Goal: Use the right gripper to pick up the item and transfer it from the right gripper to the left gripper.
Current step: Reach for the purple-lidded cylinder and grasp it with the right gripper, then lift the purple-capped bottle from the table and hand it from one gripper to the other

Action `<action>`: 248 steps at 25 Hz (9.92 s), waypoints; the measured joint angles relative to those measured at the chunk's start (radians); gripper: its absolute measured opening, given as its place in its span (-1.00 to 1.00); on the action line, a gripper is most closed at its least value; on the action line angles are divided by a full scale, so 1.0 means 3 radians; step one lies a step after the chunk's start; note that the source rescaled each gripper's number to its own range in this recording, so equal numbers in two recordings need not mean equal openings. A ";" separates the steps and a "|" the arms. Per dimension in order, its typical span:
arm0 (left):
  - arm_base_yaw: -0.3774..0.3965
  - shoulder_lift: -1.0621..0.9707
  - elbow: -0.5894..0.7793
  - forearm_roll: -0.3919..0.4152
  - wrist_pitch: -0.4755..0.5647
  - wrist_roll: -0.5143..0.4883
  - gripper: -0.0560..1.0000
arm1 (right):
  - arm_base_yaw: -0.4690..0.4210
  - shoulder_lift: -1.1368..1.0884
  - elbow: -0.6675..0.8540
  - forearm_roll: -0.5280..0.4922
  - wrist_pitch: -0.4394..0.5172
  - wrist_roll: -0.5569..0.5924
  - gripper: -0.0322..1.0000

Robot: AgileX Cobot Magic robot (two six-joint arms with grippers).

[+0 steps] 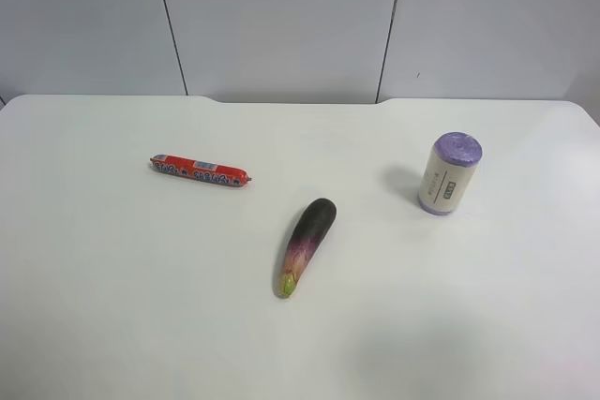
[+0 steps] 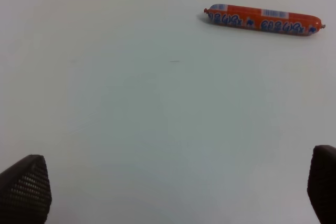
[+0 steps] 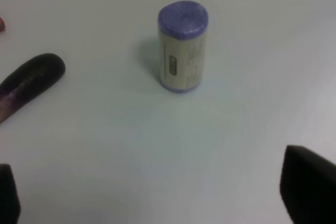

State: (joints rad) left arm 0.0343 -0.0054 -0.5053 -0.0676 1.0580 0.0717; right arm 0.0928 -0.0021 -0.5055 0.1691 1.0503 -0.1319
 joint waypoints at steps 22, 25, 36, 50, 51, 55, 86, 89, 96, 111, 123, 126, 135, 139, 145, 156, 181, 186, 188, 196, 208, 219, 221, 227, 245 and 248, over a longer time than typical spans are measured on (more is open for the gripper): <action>0.0000 0.0000 0.0000 0.0000 0.0000 0.0000 1.00 | 0.0000 0.0000 0.0000 0.0000 -0.0006 0.0000 1.00; 0.0000 0.0000 0.0000 0.0000 0.0000 0.0000 1.00 | 0.0000 0.0000 0.0000 0.0000 -0.0029 0.0000 1.00; 0.0000 0.0000 0.0000 0.0000 0.0000 0.0000 1.00 | 0.0000 0.0000 0.0000 0.0026 -0.0050 0.0011 1.00; 0.0000 0.0000 0.0000 0.0000 0.0000 0.0000 1.00 | 0.0000 0.0374 -0.0163 -0.0306 -0.0076 0.0565 1.00; 0.0000 0.0000 0.0000 0.0000 0.0000 0.0000 1.00 | 0.0000 0.0512 -0.0235 -0.0337 -0.0076 0.0573 1.00; 0.0000 0.0000 0.0000 0.0000 0.0000 0.0000 1.00 | 0.0000 0.1285 -0.0577 -0.0377 -0.0076 0.0678 1.00; 0.0000 0.0000 0.0000 0.0000 0.0000 0.0000 1.00 | 0.0000 0.5687 -0.3068 -0.0323 0.0351 0.0508 1.00; 0.0000 0.0000 0.0000 0.0000 0.0000 0.0000 1.00 | 0.0000 0.5878 -0.3071 -0.0261 0.0347 0.0440 1.00; 0.0000 0.0000 0.0000 0.0000 0.0000 0.0000 1.00 | 0.0000 0.6204 -0.3077 -0.0258 0.0256 0.0440 1.00; 0.0000 0.0000 0.0000 0.0000 0.0000 0.0000 1.00 | 0.0000 0.6623 -0.3081 -0.0258 0.0037 0.0390 1.00; 0.0000 0.0000 0.0000 0.0000 0.0000 0.0000 1.00 | 0.0000 0.6648 -0.3081 -0.0258 -0.0017 0.0390 -0.94; 0.0000 0.0000 0.0000 0.0000 0.0000 0.0000 1.00 | 0.0000 0.6648 -0.3081 -0.0258 -0.0017 0.0390 -0.94; 0.0000 0.0000 0.0000 0.0000 0.0000 0.0000 1.00 | 0.0000 0.6474 -0.3119 -0.0097 0.0009 0.0327 -0.94; 0.0000 0.0000 0.0000 0.0000 0.0000 0.0000 1.00 | 0.0000 0.6202 -0.3194 0.0080 0.0070 0.0215 -0.94; 0.0000 0.0000 0.0000 0.0000 0.0000 0.0000 1.00 | 0.0000 0.5878 -0.3194 0.0371 0.0208 -0.0002 -0.94; 0.0000 0.0000 0.0000 0.0000 0.0000 0.0000 1.00 | 0.0107 0.5537 -0.3194 0.0758 0.0452 -0.0281 -0.94; -0.1086 0.1576 -0.0840 -0.0748 0.0012 0.1074 1.00 | 0.1297 0.5522 -0.3194 0.1378 0.0369 -0.0602 -0.94; -0.1554 0.2067 -0.1089 -0.0674 -0.0074 0.1074 1.00 | 0.1515 0.5522 -0.3194 0.1419 0.0332 -0.0602 -0.94; -0.1757 0.2284 -0.1204 -0.0633 -0.0123 0.1074 1.00 | 0.1566 0.5522 -0.3194 0.1449 0.0324 -0.0602 -0.94; -0.2409 0.3122 -0.1466 -0.0609 -0.0384 0.1112 1.00 | 0.1604 0.5522 -0.3194 0.1515 0.0277 -0.0602 -0.94; -0.2596 0.3684 -0.1483 -0.0598 -0.0884 0.1478 1.00 | 0.1604 0.5522 -0.3194 0.1655 0.0277 -0.0613 -0.94; -0.2596 0.3904 -0.1483 -0.0598 -0.1197 0.1555 1.00 | 0.1604 0.5522 -0.3194 0.2051 0.0340 -0.0780 -0.94; -0.2596 0.3942 -0.1483 -0.0598 -0.1267 0.1559 1.00 | 0.1604 0.5522 -0.3194 0.2077 0.0348 -0.0781 -0.94; -0.2596 0.4044 -0.1483 -0.0612 -0.1404 0.1559 1.00 | 0.1604 0.5522 -0.3194 0.2080 0.0348 -0.0784 -0.94; -0.2596 0.4095 -0.1483 -0.0612 -0.1416 0.1556 0.57 | 0.1604 0.5522 -0.3194 0.2223 0.0348 -0.0785 -0.94; -0.2596 0.4095 -0.1483 -0.0607 -0.1416 0.1556 -0.14 | 0.1604 0.5522 -0.3194 0.2230 0.0366 -0.0785 -0.94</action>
State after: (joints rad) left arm -0.7443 1.2232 -0.9501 -0.2499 0.6333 0.5386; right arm 0.5739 1.6545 -1.4636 0.8380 1.1600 -0.3674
